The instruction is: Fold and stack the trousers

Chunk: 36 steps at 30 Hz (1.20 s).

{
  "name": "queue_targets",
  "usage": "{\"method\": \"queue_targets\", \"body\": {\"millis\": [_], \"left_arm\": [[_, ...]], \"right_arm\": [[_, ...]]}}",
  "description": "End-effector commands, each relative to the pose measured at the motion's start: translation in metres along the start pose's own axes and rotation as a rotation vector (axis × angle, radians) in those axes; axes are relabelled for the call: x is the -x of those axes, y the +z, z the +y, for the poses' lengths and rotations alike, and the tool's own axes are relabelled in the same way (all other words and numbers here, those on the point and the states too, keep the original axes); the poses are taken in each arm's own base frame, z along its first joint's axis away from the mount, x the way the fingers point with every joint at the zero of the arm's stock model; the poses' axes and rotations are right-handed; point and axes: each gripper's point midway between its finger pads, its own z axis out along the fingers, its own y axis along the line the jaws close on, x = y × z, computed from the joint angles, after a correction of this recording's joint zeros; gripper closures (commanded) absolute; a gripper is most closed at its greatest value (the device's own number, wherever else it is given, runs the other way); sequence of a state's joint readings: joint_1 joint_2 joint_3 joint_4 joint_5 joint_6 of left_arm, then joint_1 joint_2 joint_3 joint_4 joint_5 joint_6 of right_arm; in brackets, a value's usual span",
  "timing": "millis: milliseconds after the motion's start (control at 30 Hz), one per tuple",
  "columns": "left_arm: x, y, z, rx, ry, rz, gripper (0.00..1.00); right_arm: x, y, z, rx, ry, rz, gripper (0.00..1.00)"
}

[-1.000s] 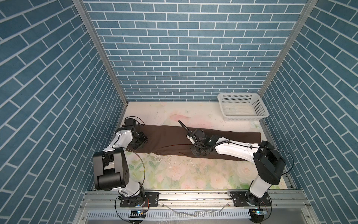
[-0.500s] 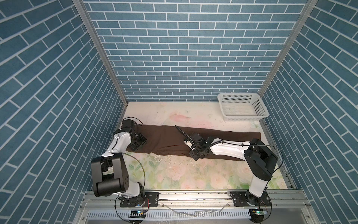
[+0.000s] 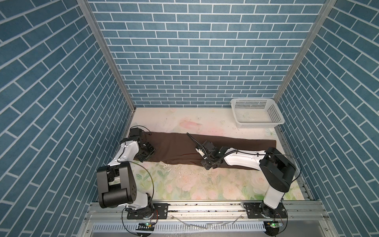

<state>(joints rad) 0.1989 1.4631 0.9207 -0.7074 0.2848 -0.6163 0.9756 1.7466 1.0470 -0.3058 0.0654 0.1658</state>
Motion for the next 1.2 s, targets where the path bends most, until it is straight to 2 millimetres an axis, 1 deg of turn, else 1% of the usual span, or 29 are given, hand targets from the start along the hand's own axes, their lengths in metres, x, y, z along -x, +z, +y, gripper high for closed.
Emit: {"method": "queue_targets", "body": {"millis": [0,100,267,400,467,567,600,633,700,733,800,867,900,967,1033,1100,1167], "left_arm": [[-0.001,0.003,0.017,0.064,-0.014,-0.001,0.70],[0.007,0.005,0.030,0.137,-0.022,-0.032,0.70],[0.021,0.012,0.054,0.206,-0.092,-0.046,0.76],[0.025,0.011,0.072,0.256,-0.143,-0.052,0.83],[0.026,0.007,0.083,0.287,-0.167,-0.062,0.88],[0.028,0.003,0.095,0.311,-0.199,-0.075,0.93],[0.028,0.002,0.098,0.316,-0.210,-0.075,0.95],[0.029,0.001,0.101,0.324,-0.216,-0.080,0.96],[0.029,-0.001,0.108,0.341,-0.235,-0.088,0.97],[0.030,-0.003,0.111,0.352,-0.242,-0.094,0.98],[0.030,-0.007,0.115,0.363,-0.258,-0.109,0.99],[0.031,-0.015,0.114,0.360,-0.258,-0.131,0.99],[0.032,-0.018,0.110,0.344,-0.256,-0.141,0.99],[0.036,-0.025,0.096,0.293,-0.230,-0.181,0.99],[0.039,-0.034,0.082,0.281,-0.183,-0.216,0.98],[0.045,-0.041,0.062,0.260,-0.129,-0.256,0.97],[0.052,-0.041,0.036,0.216,-0.079,-0.282,0.94]], "right_arm": [[-0.018,-0.023,-0.002,0.000,0.033,0.021,1.00],[-0.035,-0.029,-0.001,0.006,0.030,0.057,1.00],[-0.053,-0.029,0.010,0.044,0.036,0.101,1.00],[-0.062,-0.023,0.025,0.081,0.043,0.119,1.00],[-0.070,-0.018,0.032,0.092,0.038,0.139,1.00],[-0.079,-0.011,0.036,0.093,0.042,0.161,1.00],[-0.081,-0.010,0.037,0.096,0.046,0.162,0.98],[-0.083,-0.009,0.037,0.096,0.054,0.162,0.91],[-0.084,-0.009,0.034,0.084,0.069,0.152,0.80],[-0.084,-0.011,0.033,0.079,0.080,0.145,0.75],[-0.086,-0.016,0.027,0.055,0.107,0.129,0.69],[-0.084,-0.027,0.017,0.025,0.144,0.096,0.64],[-0.084,-0.033,0.010,0.009,0.168,0.083,0.63],[-0.083,-0.050,-0.010,-0.018,0.253,0.044,0.62],[-0.088,-0.065,-0.037,-0.042,0.383,0.015,0.62],[-0.102,-0.079,-0.071,-0.084,0.548,0.003,0.62],[-0.120,-0.093,-0.103,-0.146,0.696,0.000,0.61]]}}
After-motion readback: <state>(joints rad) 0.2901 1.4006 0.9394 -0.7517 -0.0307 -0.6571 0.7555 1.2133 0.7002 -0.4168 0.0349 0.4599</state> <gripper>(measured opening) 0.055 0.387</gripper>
